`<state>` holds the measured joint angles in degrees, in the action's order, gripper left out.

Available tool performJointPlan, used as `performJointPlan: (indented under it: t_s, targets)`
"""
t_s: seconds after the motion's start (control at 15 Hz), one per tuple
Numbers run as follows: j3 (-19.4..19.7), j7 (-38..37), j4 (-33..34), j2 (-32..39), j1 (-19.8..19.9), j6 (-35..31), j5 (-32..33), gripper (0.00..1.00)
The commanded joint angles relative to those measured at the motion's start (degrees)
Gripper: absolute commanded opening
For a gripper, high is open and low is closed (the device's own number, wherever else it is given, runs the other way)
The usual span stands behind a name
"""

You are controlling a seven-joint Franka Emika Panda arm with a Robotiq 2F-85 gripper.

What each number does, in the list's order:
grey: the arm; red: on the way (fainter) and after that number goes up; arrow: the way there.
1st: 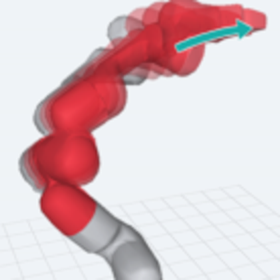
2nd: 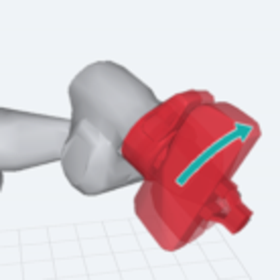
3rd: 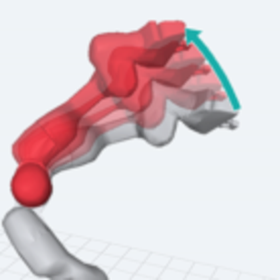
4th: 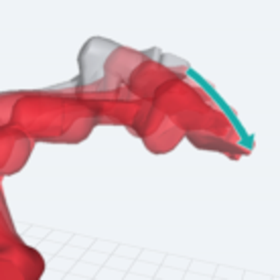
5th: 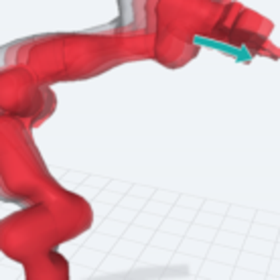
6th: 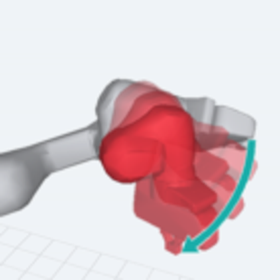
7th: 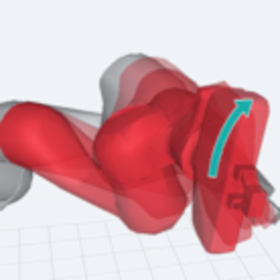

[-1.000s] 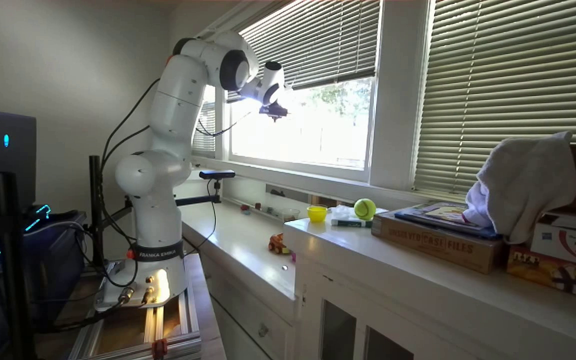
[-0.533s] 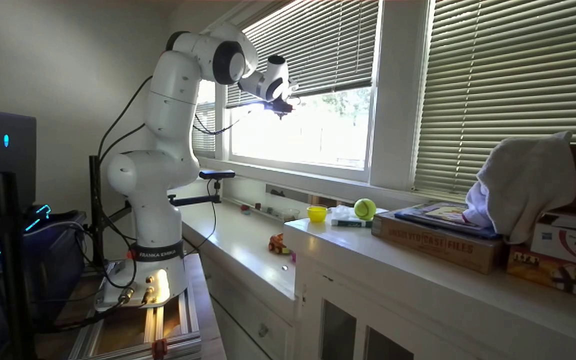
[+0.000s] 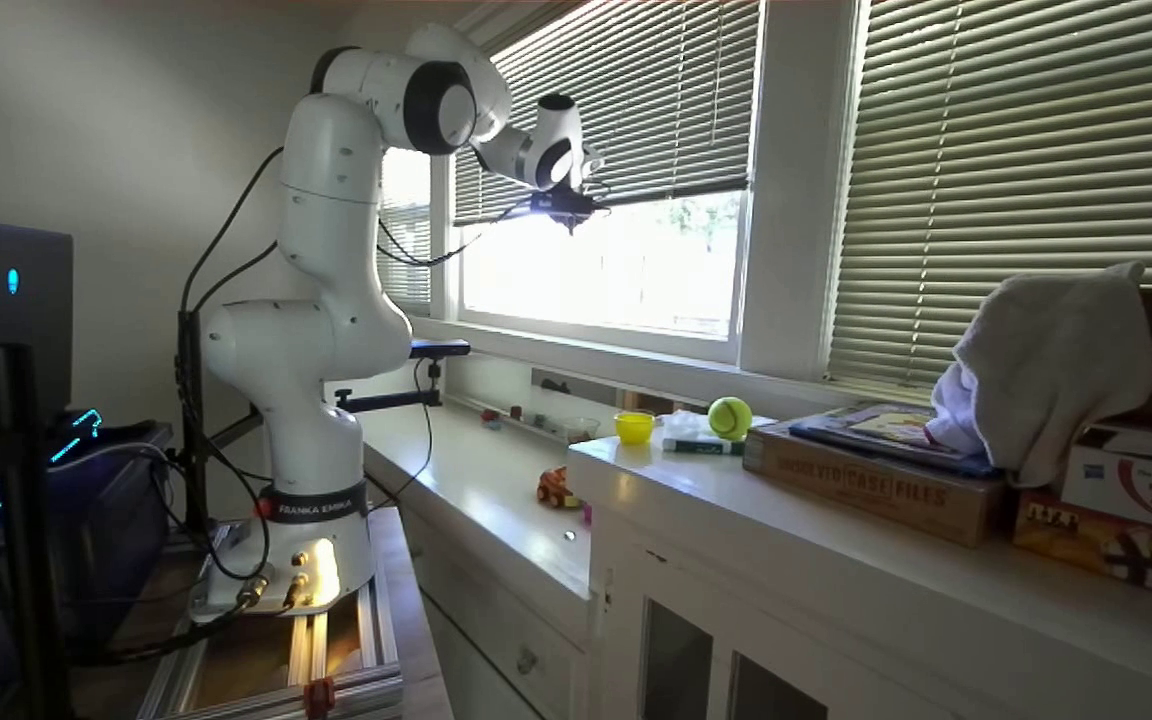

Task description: Close the blinds of the window

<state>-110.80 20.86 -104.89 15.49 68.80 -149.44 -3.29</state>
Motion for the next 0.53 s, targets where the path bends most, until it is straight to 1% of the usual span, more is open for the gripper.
performJointPlan:
  t_s: [0.0,0.27,0.47]
  targets:
    - [-9.1,-5.7,-2.4,2.0,10.4,2.9,6.9,0.0]
    - [-17.2,-12.2,-4.7,4.3,20.6,3.2,15.0,0.0]
    - [-21.8,-16.1,-6.5,6.1,26.6,3.0,19.6,0.0]
